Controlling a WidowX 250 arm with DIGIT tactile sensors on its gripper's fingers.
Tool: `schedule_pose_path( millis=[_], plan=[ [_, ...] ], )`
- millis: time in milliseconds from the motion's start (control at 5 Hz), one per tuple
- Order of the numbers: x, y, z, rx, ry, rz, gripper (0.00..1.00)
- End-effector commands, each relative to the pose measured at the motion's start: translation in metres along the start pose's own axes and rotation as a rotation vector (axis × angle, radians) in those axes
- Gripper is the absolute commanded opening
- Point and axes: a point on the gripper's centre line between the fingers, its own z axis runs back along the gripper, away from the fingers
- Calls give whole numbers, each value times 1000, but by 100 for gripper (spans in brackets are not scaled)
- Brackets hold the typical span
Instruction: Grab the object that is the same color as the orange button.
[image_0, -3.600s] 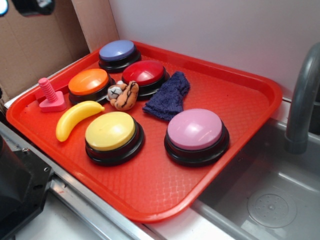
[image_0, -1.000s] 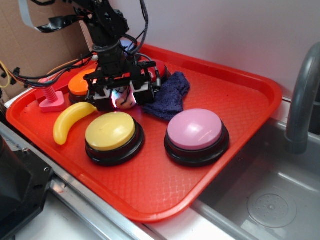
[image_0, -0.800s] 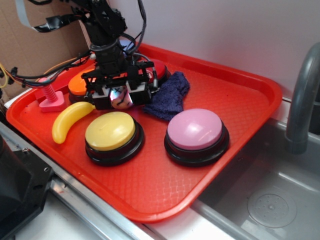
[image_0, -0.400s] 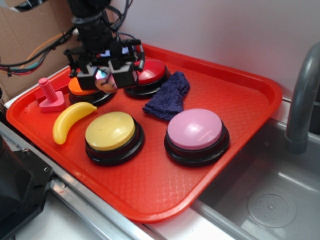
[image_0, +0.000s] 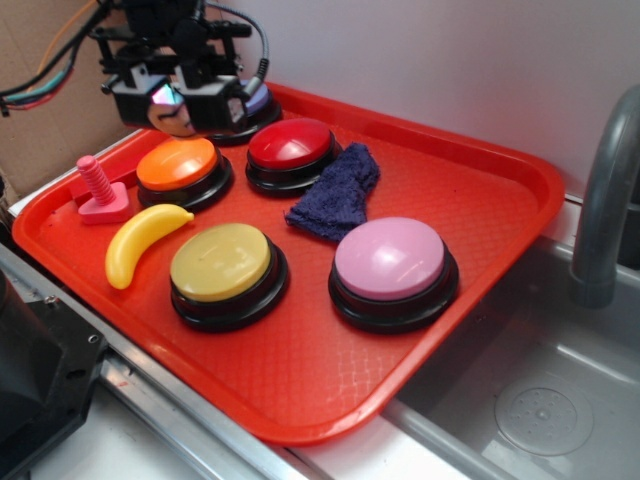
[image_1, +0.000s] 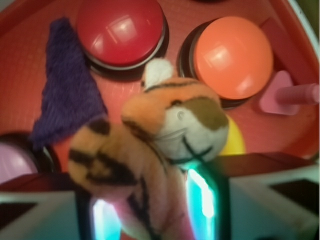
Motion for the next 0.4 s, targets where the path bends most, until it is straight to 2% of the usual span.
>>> schedule_pose_path(
  millis=[0, 200],
  plan=[
    [1, 8, 25, -38, -97, -192, 0],
    [6, 16, 26, 0, -67, -189, 0]
  ],
)
